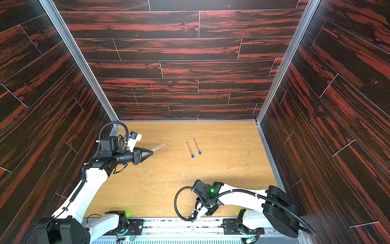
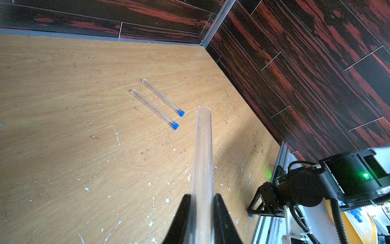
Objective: Insert stoppers into test tubes
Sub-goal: Pick up the stopper from the center of the board.
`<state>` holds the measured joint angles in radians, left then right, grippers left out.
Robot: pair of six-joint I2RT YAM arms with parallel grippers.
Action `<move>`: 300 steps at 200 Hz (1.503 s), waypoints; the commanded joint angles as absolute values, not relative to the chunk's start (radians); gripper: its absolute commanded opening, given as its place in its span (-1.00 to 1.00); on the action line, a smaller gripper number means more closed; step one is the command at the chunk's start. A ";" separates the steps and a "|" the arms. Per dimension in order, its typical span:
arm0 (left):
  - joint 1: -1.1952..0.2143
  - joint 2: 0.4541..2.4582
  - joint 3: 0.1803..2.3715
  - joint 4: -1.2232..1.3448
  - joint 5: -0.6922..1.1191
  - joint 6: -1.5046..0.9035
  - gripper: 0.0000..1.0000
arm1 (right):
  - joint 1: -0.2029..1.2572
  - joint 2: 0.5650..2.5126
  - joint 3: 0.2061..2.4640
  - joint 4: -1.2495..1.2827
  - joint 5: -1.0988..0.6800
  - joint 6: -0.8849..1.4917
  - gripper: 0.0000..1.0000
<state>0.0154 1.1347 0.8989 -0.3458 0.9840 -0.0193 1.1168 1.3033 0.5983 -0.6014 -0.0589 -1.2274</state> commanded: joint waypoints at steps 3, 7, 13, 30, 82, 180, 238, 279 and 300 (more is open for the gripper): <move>0.022 1.131 0.888 -0.327 1.000 -0.019 -0.92 | 1.127 1.316 0.584 -0.583 -0.070 -1.201 -0.16; 0.022 1.131 0.888 -0.327 1.000 -0.020 -0.92 | 1.126 1.317 0.584 -0.579 -0.068 -1.194 -0.18; 0.023 1.132 0.889 -0.328 1.000 -0.020 -0.92 | 1.127 1.321 0.589 -0.577 -0.067 -1.184 -0.20; 0.022 1.131 0.891 -0.337 1.000 -0.012 -0.92 | 1.127 1.319 0.591 -0.571 -0.062 -1.174 -0.25; 0.023 1.130 0.888 -0.336 0.999 -0.011 -0.92 | 1.128 1.314 0.577 -0.554 -0.043 -1.130 -0.37; 0.023 1.140 0.888 -0.331 1.000 -0.014 -0.92 | 1.128 1.306 0.557 -0.545 -0.025 -1.076 -0.41; 0.022 1.144 0.891 -0.334 1.000 -0.014 -0.92 | 1.129 1.304 0.551 -0.523 0.001 -1.021 -0.41; 0.023 1.144 0.891 -0.334 0.999 -0.012 -0.92 | 1.128 1.305 0.549 -0.520 0.006 -1.007 -0.41; 0.022 1.144 0.890 -0.336 0.999 -0.011 -0.92 | 1.128 1.308 0.551 -0.515 0.012 -0.985 -0.39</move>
<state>0.0170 1.1458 0.8986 -0.3428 0.9867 -0.0235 1.1233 1.3045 0.5755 -0.5163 0.0006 -1.0126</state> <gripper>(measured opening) 0.181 0.297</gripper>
